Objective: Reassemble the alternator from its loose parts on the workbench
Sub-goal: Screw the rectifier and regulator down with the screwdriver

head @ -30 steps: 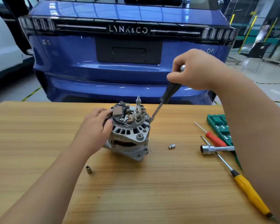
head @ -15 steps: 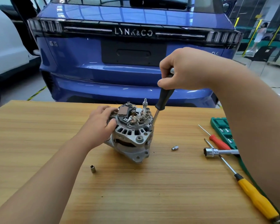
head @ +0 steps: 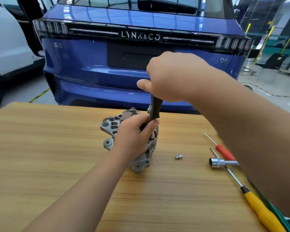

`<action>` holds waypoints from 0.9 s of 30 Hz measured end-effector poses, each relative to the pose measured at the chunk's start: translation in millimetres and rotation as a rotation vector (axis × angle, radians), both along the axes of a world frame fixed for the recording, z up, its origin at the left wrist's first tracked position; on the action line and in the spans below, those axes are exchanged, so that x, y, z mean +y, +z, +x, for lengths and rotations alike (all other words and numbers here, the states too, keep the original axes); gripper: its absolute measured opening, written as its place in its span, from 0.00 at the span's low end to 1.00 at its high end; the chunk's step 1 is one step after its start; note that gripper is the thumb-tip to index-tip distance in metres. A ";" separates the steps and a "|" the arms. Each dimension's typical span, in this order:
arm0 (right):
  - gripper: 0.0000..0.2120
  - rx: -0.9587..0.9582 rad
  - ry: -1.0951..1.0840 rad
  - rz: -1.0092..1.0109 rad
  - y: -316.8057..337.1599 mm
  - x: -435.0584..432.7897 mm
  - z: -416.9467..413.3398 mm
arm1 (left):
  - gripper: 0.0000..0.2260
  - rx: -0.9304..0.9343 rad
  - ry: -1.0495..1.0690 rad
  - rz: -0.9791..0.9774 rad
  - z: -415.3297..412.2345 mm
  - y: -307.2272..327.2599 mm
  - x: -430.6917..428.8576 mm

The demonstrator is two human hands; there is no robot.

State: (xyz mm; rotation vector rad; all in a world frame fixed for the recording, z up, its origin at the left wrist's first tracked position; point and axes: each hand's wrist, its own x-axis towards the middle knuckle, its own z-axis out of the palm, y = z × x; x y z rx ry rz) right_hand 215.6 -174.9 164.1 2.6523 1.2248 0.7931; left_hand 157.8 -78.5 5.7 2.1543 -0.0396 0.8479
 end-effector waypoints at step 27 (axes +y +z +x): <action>0.20 0.007 0.329 -0.033 0.0 -10.4 10.6 | 0.26 0.136 0.063 0.583 -4.7 -14.7 4.5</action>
